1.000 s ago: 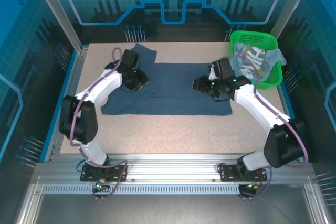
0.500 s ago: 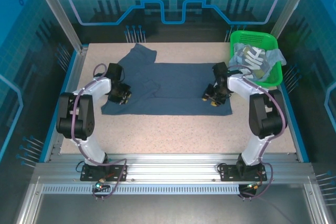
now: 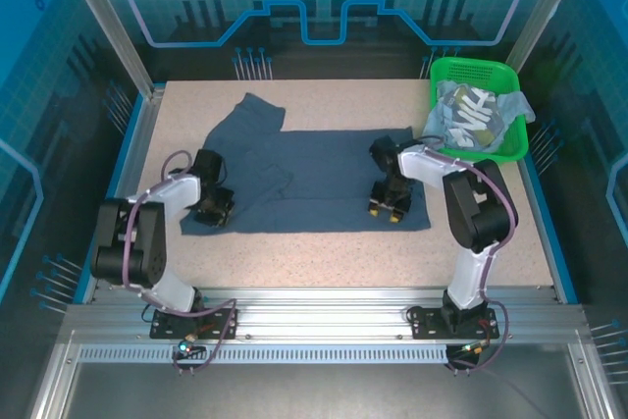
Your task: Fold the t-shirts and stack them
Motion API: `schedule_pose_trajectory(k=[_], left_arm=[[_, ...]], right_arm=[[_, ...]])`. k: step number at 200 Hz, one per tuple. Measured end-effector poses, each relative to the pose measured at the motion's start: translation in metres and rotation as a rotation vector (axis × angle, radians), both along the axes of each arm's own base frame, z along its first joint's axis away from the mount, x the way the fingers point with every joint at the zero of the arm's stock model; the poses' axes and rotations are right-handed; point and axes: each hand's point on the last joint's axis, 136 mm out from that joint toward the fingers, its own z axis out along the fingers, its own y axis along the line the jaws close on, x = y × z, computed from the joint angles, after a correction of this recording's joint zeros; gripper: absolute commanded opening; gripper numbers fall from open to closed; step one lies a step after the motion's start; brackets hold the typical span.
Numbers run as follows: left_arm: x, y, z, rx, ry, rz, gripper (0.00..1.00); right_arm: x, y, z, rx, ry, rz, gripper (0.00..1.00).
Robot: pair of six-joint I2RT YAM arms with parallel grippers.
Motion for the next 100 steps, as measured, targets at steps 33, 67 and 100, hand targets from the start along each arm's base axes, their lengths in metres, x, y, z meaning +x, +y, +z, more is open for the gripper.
schedule_pose_trajectory(k=[33, 67, 100], left_arm=[[-0.040, 0.003, -0.001, 0.003, 0.012, 0.053, 0.25], [-0.068, 0.004, -0.002, -0.003, 0.036, 0.088, 0.24], [-0.084, 0.003, -0.002, -0.020, 0.033, 0.132, 0.24]], right_arm=[[-0.048, 0.000, -0.001, -0.021, 0.071, 0.022, 0.44], [-0.075, 0.002, -0.002, -0.024, 0.119, 0.038, 0.44], [-0.084, 0.005, -0.002, -0.031, 0.127, 0.054, 0.44]])
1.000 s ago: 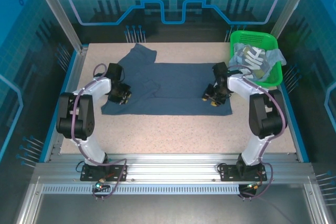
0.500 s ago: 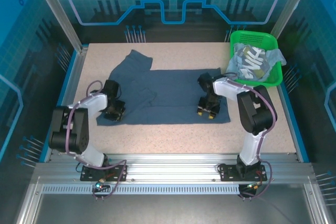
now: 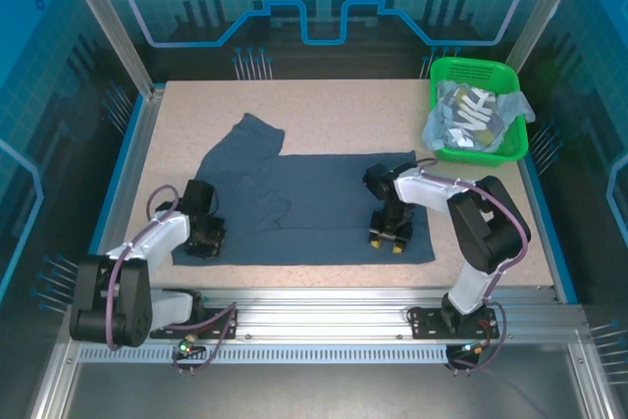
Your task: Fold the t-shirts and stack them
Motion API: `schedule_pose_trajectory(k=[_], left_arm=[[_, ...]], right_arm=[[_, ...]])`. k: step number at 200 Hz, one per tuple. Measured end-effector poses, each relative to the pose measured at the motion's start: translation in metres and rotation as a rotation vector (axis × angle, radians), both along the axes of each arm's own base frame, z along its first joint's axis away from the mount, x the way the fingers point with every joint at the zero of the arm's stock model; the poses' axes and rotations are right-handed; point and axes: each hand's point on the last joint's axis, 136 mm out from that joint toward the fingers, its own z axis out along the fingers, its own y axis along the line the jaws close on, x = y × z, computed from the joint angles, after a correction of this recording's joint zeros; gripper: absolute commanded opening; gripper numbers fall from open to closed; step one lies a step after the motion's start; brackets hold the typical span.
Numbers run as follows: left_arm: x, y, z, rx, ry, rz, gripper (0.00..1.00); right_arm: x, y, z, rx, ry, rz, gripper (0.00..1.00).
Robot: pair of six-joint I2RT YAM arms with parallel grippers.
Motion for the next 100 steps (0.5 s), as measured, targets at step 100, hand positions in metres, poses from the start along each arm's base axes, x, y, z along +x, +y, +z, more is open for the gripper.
schedule_pose_trajectory(k=[100], left_arm=[[0.133, 0.016, 0.134, 0.180, -0.252, -0.233, 0.61]], right_arm=[[0.103, 0.004, 0.113, -0.002, -0.532, 0.027, 0.53]])
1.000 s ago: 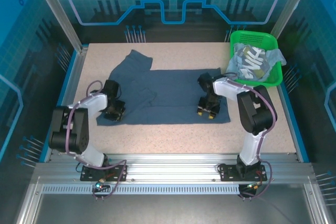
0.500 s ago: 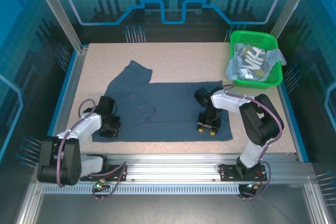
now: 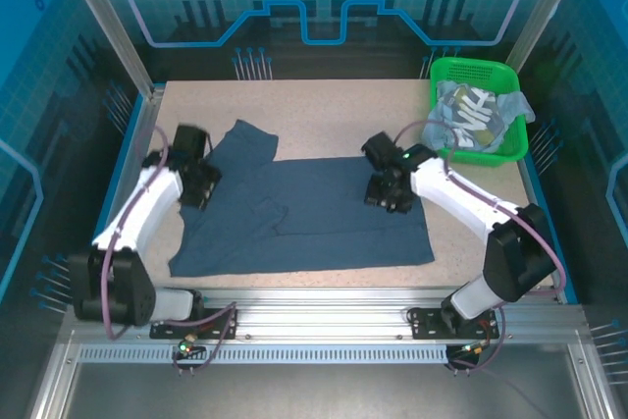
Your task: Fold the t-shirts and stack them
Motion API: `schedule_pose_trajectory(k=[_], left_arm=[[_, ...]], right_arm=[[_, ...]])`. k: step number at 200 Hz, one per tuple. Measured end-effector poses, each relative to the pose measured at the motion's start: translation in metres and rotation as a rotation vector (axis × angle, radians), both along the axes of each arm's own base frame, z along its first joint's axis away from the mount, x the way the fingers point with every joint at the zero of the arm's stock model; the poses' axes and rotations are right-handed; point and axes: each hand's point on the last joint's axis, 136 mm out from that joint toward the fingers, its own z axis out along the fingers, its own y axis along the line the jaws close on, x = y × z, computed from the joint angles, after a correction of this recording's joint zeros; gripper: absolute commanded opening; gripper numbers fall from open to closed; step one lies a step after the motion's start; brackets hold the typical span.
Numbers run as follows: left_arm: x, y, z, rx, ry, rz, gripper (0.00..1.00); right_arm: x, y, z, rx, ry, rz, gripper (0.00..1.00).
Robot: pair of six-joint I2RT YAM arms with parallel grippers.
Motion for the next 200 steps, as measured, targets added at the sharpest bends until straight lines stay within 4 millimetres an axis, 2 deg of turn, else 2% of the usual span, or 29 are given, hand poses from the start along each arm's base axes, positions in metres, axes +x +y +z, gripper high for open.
schedule_pose_trajectory(k=[14, 34, 49, 76, 108, 151, 174, 200], left_arm=[[0.052, -0.006, 0.023, 0.010, -0.081, -0.085, 0.64], [0.112, -0.014, 0.034, 0.007, -0.156, -0.178, 0.63], [0.144, -0.019, 0.028, -0.003, -0.185, -0.232, 0.62], [0.186, -0.028, 0.009, -0.046, -0.232, -0.311, 0.60], [0.219, -0.039, -0.009, -0.090, -0.292, -0.377, 0.58], [0.243, -0.055, -0.012, -0.155, -0.392, -0.430, 0.56], [0.249, -0.059, -0.012, -0.173, -0.422, -0.442, 0.55], [0.253, -0.061, -0.005, -0.184, -0.447, -0.438, 0.55]], right_arm=[[0.036, -0.015, 0.014, -0.005, -0.074, -0.057, 0.52], [0.084, -0.038, 0.018, -0.043, -0.135, -0.125, 0.50], [0.105, -0.053, 0.010, -0.089, -0.141, -0.158, 0.50], [0.139, -0.071, -0.010, -0.159, -0.121, -0.205, 0.47], [0.167, -0.085, -0.041, -0.208, -0.069, -0.238, 0.47], [0.179, -0.098, -0.076, -0.223, 0.015, -0.282, 0.48], [0.184, -0.105, -0.086, -0.224, 0.038, -0.307, 0.48], [0.191, -0.106, -0.086, -0.222, 0.039, -0.322, 0.46]])
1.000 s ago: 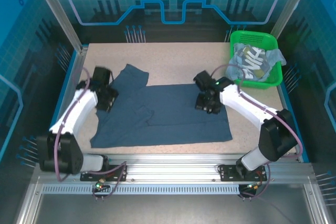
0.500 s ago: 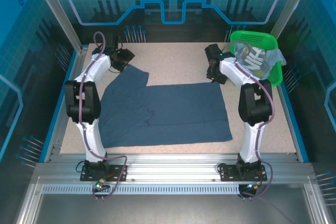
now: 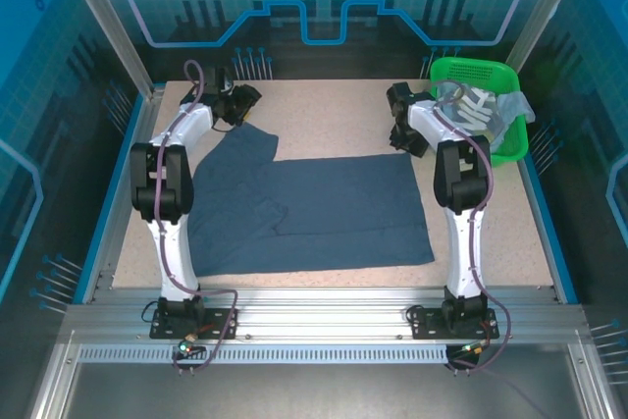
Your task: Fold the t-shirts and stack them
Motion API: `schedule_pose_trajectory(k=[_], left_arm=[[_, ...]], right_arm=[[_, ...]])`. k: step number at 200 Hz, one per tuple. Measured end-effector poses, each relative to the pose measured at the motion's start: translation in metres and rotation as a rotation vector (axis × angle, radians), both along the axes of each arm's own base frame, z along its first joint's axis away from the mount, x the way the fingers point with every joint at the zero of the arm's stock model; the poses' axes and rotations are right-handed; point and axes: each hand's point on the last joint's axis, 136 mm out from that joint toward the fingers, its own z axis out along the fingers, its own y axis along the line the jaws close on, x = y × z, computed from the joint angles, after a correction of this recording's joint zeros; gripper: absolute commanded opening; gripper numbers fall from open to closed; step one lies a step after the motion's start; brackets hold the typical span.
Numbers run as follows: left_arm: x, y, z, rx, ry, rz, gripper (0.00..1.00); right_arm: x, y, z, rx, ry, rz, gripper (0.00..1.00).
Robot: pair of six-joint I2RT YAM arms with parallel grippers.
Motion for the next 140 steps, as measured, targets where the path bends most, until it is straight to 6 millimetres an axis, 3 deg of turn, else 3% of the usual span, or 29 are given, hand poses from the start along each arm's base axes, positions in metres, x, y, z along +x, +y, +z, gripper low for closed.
schedule_pose_trajectory(k=[53, 112, 140], left_arm=[[0.004, -0.001, 0.009, -0.008, -0.023, -0.004, 0.54], [0.004, -0.002, 0.010, -0.012, -0.026, -0.009, 0.54], [0.002, -0.001, 0.007, -0.009, -0.011, -0.005, 0.55]], right_arm=[[-0.005, -0.012, -0.001, -0.035, 0.023, -0.062, 0.40], [-0.024, -0.059, 0.006, -0.035, 0.048, -0.148, 0.43], [-0.022, -0.049, 0.006, -0.039, 0.052, -0.098, 0.44]])
